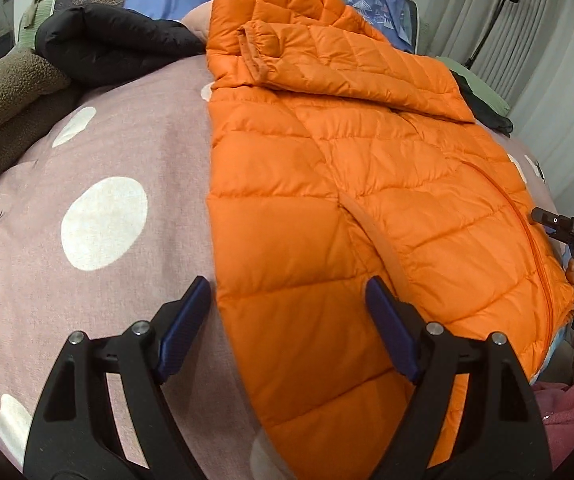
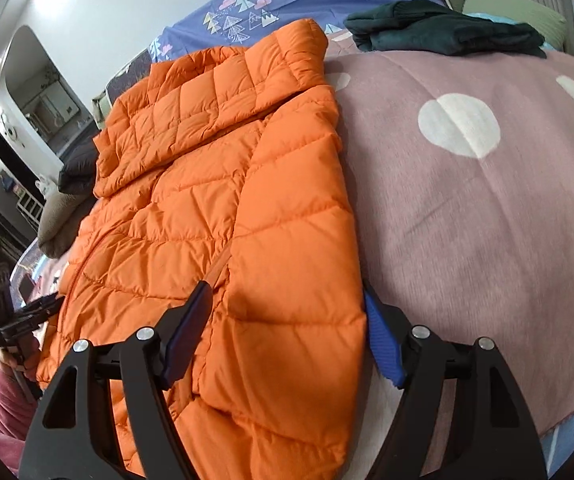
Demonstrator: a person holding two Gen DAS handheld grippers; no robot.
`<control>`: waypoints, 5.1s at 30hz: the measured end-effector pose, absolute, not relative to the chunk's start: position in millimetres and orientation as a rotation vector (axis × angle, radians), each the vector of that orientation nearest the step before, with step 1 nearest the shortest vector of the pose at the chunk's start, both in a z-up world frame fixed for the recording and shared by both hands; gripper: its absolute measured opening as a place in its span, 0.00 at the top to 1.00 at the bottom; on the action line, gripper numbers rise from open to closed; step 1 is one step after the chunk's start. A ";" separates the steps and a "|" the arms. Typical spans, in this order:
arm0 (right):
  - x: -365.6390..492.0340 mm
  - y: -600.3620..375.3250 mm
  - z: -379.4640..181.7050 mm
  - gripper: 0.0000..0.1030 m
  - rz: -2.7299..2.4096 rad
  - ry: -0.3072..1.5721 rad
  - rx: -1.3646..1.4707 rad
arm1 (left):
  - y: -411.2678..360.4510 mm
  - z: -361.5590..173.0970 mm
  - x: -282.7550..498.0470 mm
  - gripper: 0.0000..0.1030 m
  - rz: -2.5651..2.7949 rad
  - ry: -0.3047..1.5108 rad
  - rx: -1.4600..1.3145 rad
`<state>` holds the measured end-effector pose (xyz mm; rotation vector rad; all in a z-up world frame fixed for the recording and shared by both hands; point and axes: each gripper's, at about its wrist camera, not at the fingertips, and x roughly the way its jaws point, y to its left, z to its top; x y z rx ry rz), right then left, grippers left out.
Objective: Fold large clothes
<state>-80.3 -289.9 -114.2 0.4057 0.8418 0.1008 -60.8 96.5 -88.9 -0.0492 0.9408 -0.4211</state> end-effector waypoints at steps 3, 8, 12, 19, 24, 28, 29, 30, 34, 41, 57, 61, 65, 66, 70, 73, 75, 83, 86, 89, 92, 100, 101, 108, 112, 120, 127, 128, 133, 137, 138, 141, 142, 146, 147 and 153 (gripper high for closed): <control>-91.2 -288.6 -113.8 0.28 0.116 0.831 0.421 | 94.6 -88.9 -65.0 0.24 -0.446 0.930 -0.064; -107.2 -291.0 -113.9 0.28 0.199 0.800 0.522 | 87.7 -88.3 -72.2 0.25 -0.463 0.939 -0.067; -119.3 -292.3 -114.7 0.28 0.248 0.773 0.566 | 88.5 -87.1 -87.4 0.28 -0.478 0.948 -0.090; -130.6 -292.2 -119.3 0.62 0.236 0.780 0.533 | 97.2 -87.4 -111.0 0.45 -0.500 0.946 -0.121; -131.2 -294.3 -111.3 0.97 0.228 0.740 0.522 | 86.4 -76.6 -107.6 0.88 -0.512 0.940 -0.112; -138.9 -292.8 -63.0 0.98 0.248 0.593 0.475 | 80.7 -30.7 -111.3 0.92 -0.543 0.806 -0.113; -141.7 -294.0 -52.1 0.98 0.242 0.564 0.468 | 79.5 -13.1 -116.0 0.92 -0.555 0.752 -0.107; -144.8 -296.8 -39.2 0.98 0.235 0.529 0.464 | 79.1 3.9 -121.7 0.92 -0.564 0.700 -0.100; -166.1 -313.0 -1.3 0.98 0.231 0.415 0.478 | 84.7 54.9 -145.6 0.92 -0.610 0.567 -0.131; -199.8 -321.7 27.8 0.98 0.186 0.341 0.400 | 92.7 84.5 -187.5 0.89 -0.638 0.457 -0.135; -56.6 -309.6 -2.5 0.97 0.030 0.444 0.293 | 76.3 47.4 -58.2 0.86 -0.475 0.560 -0.129; -19.0 -306.5 -23.7 0.90 -0.046 0.508 0.271 | 70.7 14.8 -1.6 0.84 -0.402 0.653 -0.163; -38.4 -313.2 -10.0 0.59 -0.031 0.450 0.305 | 67.5 -2.1 12.2 0.81 -0.344 0.691 -0.157; -49.5 -316.1 -1.2 0.53 -0.019 0.419 0.307 | 68.8 0.3 8.9 0.75 -0.352 0.683 -0.160; -81.0 -320.9 11.9 0.52 0.077 0.432 0.308 | 85.5 30.5 -20.8 0.26 -0.340 0.550 -0.168; -95.7 -312.9 -4.8 0.52 0.127 0.510 0.284 | 98.8 45.3 -48.9 0.25 -0.339 0.478 -0.160; -101.1 -301.6 -22.6 0.52 0.137 0.575 0.228 | 105.2 45.1 -64.3 0.25 -0.375 0.494 -0.166; -103.9 -245.4 -82.1 0.52 0.254 0.828 -0.039 | 69.7 -2.5 -108.7 0.28 -0.555 0.728 0.020; -95.6 -226.0 -88.6 0.54 0.277 0.831 -0.139 | 41.1 -26.2 -109.8 0.39 -0.608 0.782 0.106; -80.3 -227.5 -67.1 0.63 0.289 0.754 -0.105 | 15.2 -33.0 -92.1 0.59 -0.653 0.786 0.123; -60.8 -237.0 -32.3 0.63 0.253 0.625 -0.079 | 6.5 -17.0 -62.8 0.62 -0.612 0.719 0.121; 21.2 -280.9 37.4 0.63 -0.004 0.459 0.118 | 25.2 71.0 27.8 0.49 -0.399 0.470 -0.070; 24.9 -281.6 41.4 0.63 0.004 0.451 0.145 | 28.5 81.0 30.4 0.46 -0.394 0.445 -0.095; 67.8 -256.1 17.2 0.60 0.057 0.567 0.084 | 17.9 79.9 31.3 0.39 -0.377 0.429 0.027; 111.2 -260.1 -29.4 0.60 -0.014 0.695 0.080 | -2.9 22.1 78.3 0.39 -0.336 0.656 0.061; 138.3 -274.3 -73.4 0.58 -0.099 0.830 0.085 | 32.2 -60.2 133.0 0.25 -0.198 0.833 -0.035; 150.7 -246.9 -24.6 0.45 -0.035 0.752 0.104 | 13.5 7.6 107.5 0.33 -0.196 0.676 -0.021; 159.9 -239.5 -24.3 0.45 -0.030 0.759 0.108 | 5.9 13.2 110.3 0.33 -0.204 0.668 -0.018; 202.8 -227.9 -72.6 0.35 -0.071 0.869 0.104 | -32.3 -17.8 156.2 0.30 -0.161 0.790 0.055; 208.5 -234.9 -99.3 0.35 -0.027 0.883 0.173 | -20.5 -62.7 181.0 0.26 -0.158 0.893 -0.050; 207.2 -232.7 -100.8 0.35 -0.025 0.873 0.155 | -18.7 -64.9 181.7 0.26 -0.164 0.894 -0.051; 206.5 -233.5 -104.8 0.34 -0.017 0.859 0.154 | -20.1 -69.0 178.2 0.26 -0.167 0.882 -0.031; 206.7 -234.3 -106.1 0.34 -0.011 0.854 0.159 | -19.8 -70.5 177.0 0.26 -0.165 0.881 -0.028; 209.1 -234.4 -108.9 0.33 -0.001 0.844 0.165 | -20.5 -75.9 178.4 0.25 -0.160 0.884 -0.023; 209.3 -234.1 -109.4 0.33 0.002 0.841 0.166 | -20.8 -76.8 178.7 0.25 -0.160 0.884 -0.024; 201.5 -235.8 -109.6 0.32 0.022 0.817 0.171 | -19.5 -81.9 175.4 0.25 -0.151 0.885 -0.025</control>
